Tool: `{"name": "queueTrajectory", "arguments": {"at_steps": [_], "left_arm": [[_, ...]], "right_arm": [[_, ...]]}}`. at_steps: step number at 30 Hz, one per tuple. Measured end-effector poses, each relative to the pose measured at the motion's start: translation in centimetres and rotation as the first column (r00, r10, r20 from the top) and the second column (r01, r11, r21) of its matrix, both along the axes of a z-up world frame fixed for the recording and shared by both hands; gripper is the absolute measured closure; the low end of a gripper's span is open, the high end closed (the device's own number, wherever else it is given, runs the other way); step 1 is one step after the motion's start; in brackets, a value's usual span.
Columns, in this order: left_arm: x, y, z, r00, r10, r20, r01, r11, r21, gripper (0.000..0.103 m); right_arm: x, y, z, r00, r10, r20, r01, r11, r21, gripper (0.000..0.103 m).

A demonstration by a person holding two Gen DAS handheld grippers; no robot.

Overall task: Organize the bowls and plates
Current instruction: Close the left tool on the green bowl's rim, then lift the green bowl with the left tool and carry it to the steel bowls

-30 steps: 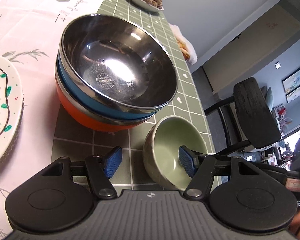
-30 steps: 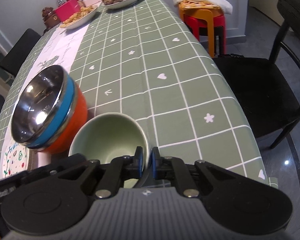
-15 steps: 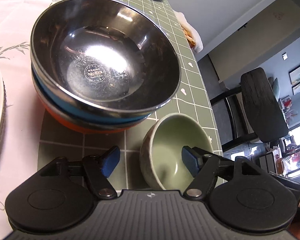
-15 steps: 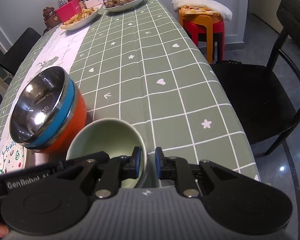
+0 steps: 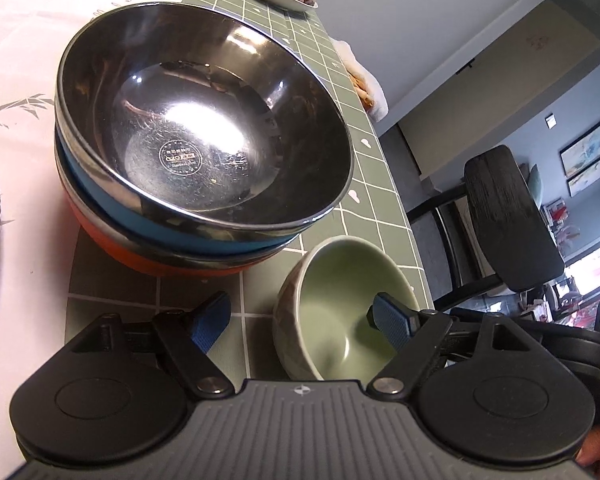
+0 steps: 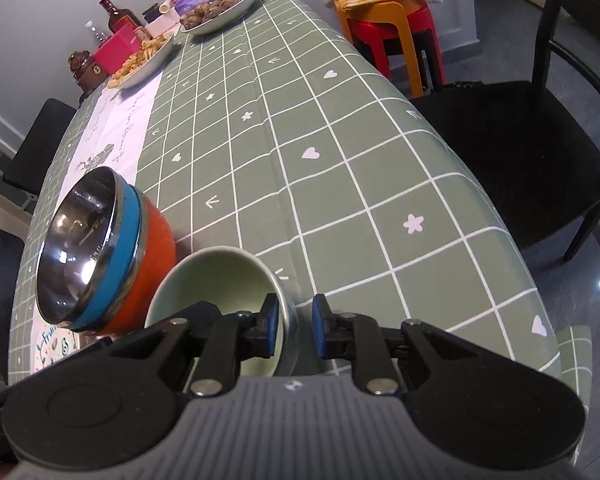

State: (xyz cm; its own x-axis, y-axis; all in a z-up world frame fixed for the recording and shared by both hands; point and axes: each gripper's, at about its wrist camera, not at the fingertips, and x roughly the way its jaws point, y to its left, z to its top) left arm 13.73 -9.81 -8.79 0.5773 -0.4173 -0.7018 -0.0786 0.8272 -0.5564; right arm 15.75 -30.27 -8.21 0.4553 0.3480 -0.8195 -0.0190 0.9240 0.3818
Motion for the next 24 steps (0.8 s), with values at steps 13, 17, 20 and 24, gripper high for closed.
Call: {"name": "queueTrajectory", "arguments": {"at_steps": [13, 17, 20, 24], "left_arm": [[0.4, 0.3, 0.7, 0.998, -0.05, -0.031, 0.051, 0.998, 0.047, 0.053], [0.3, 0.4, 0.5, 0.997, -0.066, -0.035, 0.067, 0.997, 0.044, 0.073], [0.0, 0.2, 0.6, 0.997, -0.067, -0.036, 0.069, 0.996, 0.053, 0.081], [-0.3, -0.6, 1.1, 0.997, -0.056, -0.056, 0.061, 0.994, 0.093, 0.084]], "right_arm": [[0.0, 0.5, -0.2, 1.0, 0.02, -0.003, -0.02, 0.999, -0.025, 0.091], [-0.1, 0.6, -0.1, 1.0, 0.025, 0.008, -0.024, 0.999, -0.03, 0.096], [-0.3, 0.7, 0.0, 0.999, 0.031, 0.016, -0.031, 0.999, -0.03, 0.096], [-0.6, 1.0, 0.3, 0.999, 0.043, 0.02, -0.042, 0.999, -0.034, 0.096]]}}
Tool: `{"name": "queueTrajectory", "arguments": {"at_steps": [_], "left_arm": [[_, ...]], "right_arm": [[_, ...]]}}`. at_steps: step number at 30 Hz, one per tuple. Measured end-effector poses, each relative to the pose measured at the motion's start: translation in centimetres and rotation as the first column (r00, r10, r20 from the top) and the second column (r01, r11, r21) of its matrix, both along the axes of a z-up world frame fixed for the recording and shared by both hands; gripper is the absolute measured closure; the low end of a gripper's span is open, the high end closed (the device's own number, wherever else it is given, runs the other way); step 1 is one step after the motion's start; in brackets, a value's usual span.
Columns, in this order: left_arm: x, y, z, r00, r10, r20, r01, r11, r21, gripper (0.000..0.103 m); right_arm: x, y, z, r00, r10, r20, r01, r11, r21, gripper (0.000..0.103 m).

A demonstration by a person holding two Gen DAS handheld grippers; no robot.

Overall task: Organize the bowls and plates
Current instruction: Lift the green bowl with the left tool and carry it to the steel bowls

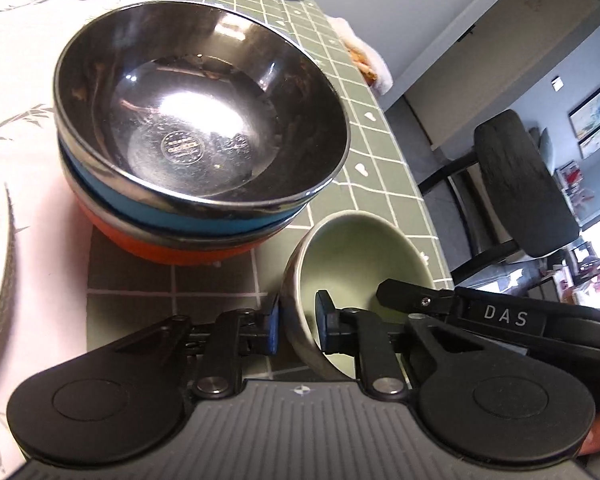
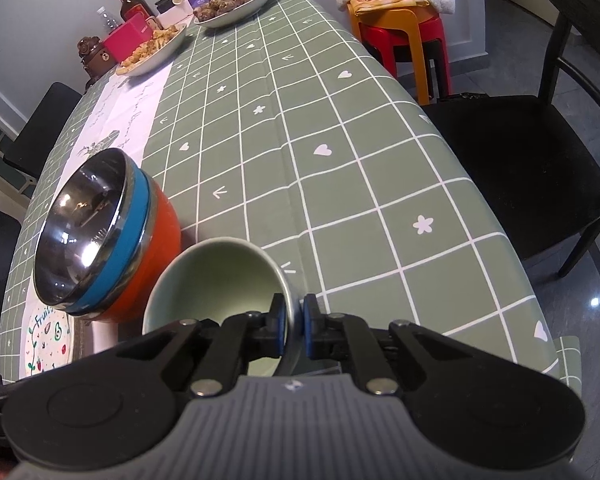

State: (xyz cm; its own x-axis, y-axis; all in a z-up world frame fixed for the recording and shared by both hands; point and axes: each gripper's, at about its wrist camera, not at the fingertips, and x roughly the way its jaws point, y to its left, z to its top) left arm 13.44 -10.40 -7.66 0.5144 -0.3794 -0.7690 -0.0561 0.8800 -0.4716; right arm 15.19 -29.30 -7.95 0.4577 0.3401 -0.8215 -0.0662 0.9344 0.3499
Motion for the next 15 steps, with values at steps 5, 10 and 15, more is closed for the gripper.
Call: {"name": "queueTrajectory", "arguments": {"at_steps": [5, 10, 15], "left_arm": [[-1.0, 0.2, 0.9, 1.0, 0.019, 0.001, -0.019, 1.0, 0.02, 0.085], [-2.9, 0.9, 2.7, 0.997, 0.039, 0.063, -0.042, 0.997, 0.057, 0.085], [-4.9, 1.9, 4.8, 0.99, 0.095, 0.108, -0.1, 0.994, 0.045, 0.085]], "right_arm": [[-0.5, 0.2, 0.5, 1.0, 0.022, 0.006, -0.022, 0.999, 0.023, 0.096], [-1.9, 0.9, 1.9, 0.997, 0.053, 0.056, -0.055, 0.997, 0.044, 0.097], [-3.2, 1.8, 3.8, 0.991, 0.081, 0.111, -0.09, 0.993, 0.082, 0.096]]}}
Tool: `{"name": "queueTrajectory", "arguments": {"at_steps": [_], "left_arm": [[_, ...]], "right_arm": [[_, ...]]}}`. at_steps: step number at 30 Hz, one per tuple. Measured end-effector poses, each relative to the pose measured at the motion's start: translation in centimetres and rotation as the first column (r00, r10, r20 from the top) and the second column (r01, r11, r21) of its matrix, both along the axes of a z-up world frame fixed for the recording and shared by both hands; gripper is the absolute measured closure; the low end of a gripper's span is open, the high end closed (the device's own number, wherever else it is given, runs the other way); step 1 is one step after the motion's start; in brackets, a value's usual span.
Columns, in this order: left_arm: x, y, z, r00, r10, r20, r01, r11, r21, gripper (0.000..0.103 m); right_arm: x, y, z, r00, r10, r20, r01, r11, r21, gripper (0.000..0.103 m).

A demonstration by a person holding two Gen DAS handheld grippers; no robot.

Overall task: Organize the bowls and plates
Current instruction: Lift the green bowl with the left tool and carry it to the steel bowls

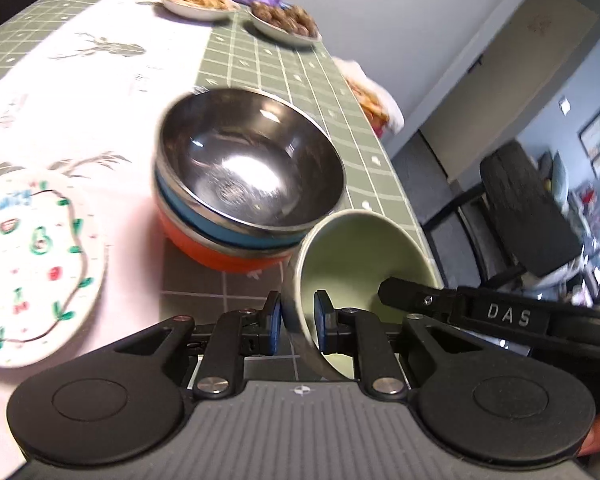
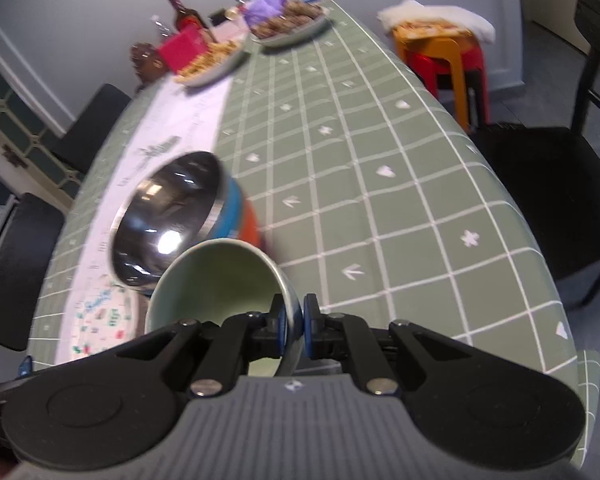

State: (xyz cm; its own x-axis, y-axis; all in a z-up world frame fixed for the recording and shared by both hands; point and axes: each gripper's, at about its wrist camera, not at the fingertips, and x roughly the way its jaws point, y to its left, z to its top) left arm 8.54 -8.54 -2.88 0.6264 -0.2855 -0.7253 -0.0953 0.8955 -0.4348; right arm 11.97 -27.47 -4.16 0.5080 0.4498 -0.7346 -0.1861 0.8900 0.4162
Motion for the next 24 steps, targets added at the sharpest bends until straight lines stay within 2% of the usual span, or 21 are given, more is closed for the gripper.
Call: {"name": "queueTrajectory", "arguments": {"at_steps": [8, 16, 20, 24], "left_arm": [[-1.5, 2.4, 2.8, 0.995, 0.062, 0.075, -0.059, 0.998, -0.038, 0.085], [0.8, 5.5, 6.7, 0.989, 0.082, 0.126, -0.079, 0.997, -0.027, 0.085], [3.4, 7.0, 7.6, 0.994, 0.065, 0.09, -0.064, 0.998, -0.014, 0.085], [6.1, 7.5, 7.3, 0.999, 0.049, 0.007, -0.049, 0.999, 0.022, 0.085]], "right_arm": [[-1.2, 1.6, 3.1, 0.996, 0.035, 0.088, -0.039, 0.998, 0.039, 0.096], [1.3, 3.9, 6.8, 0.989, 0.053, 0.142, -0.063, 0.996, 0.07, 0.096], [3.5, 5.6, 7.9, 0.988, 0.06, 0.143, -0.069, 0.996, 0.058, 0.096], [5.9, 6.9, 7.6, 0.993, 0.059, 0.1, -0.064, 0.997, 0.041, 0.096]]}}
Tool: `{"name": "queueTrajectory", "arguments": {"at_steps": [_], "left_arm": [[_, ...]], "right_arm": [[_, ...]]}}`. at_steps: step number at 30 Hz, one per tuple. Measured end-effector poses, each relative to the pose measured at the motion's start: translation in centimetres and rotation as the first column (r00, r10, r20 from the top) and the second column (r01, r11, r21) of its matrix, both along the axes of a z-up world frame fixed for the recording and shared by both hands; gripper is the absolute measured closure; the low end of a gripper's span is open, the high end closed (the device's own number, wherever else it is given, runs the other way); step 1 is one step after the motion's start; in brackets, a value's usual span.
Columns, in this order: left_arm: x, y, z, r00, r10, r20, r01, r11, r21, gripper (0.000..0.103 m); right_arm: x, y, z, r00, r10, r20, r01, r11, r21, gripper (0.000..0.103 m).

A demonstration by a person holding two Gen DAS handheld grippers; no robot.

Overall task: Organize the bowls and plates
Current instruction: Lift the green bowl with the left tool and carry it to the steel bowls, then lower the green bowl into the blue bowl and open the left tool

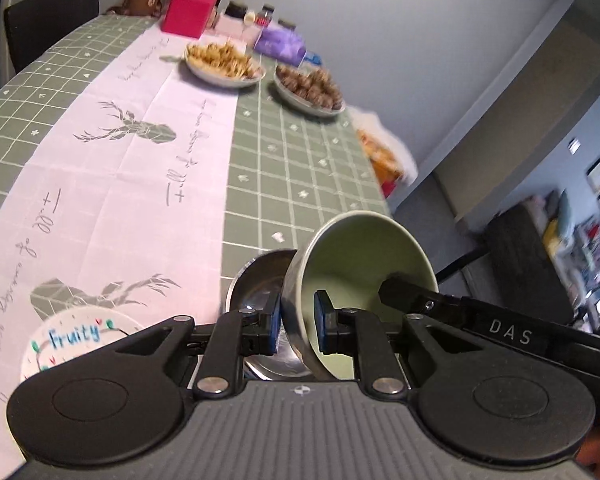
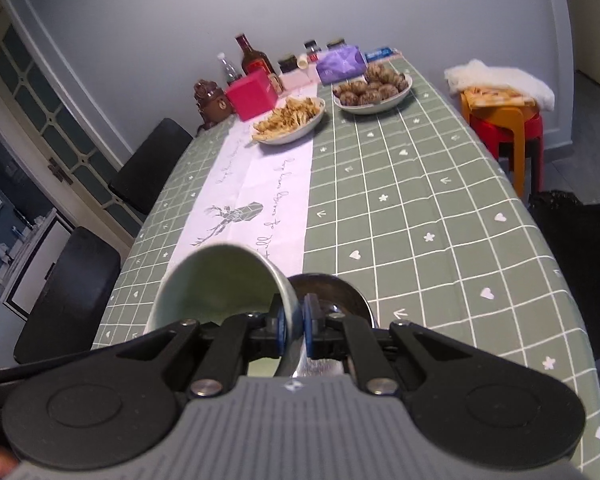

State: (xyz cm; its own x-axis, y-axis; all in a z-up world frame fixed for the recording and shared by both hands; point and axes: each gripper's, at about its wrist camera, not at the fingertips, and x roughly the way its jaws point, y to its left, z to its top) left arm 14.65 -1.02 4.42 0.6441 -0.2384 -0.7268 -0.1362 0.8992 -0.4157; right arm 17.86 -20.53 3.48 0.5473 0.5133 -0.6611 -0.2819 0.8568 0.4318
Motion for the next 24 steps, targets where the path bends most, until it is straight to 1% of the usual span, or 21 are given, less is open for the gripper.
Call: {"name": "queueTrajectory", "arguments": {"at_steps": [4, 7, 11, 14, 18, 24], "left_arm": [[1.8, 0.4, -1.5, 0.995, -0.005, -0.101, 0.004, 1.0, -0.008, 0.085], [2.4, 0.4, -2.7, 0.989, -0.009, -0.146, 0.008, 1.0, -0.004, 0.085], [2.8, -0.2, -3.6, 0.984, -0.029, -0.176, 0.034, 0.999, 0.03, 0.085], [3.2, -0.9, -3.8, 0.981, -0.044, -0.189, 0.062, 0.994, 0.088, 0.085], [3.7, -2.0, -3.9, 0.978, -0.059, -0.201, 0.094, 0.981, 0.171, 0.083], [4.0, -2.5, -4.3, 0.979, -0.066, -0.193, 0.108, 0.971, 0.214, 0.083]], "right_arm": [[1.7, 0.6, -1.6, 0.998, -0.001, -0.062, 0.0, 1.0, -0.015, 0.096], [2.5, 0.5, -3.0, 0.994, -0.001, -0.112, -0.001, 1.0, -0.016, 0.096], [3.0, 0.6, -4.1, 0.99, -0.005, -0.142, 0.001, 1.0, -0.028, 0.096], [3.2, 0.7, -4.9, 0.988, -0.005, -0.156, -0.002, 0.999, -0.05, 0.095], [3.5, 0.8, -5.9, 0.983, -0.012, -0.181, 0.001, 0.998, -0.062, 0.095], [3.6, 1.3, -6.2, 0.988, -0.003, -0.151, -0.012, 0.995, -0.102, 0.096]]}}
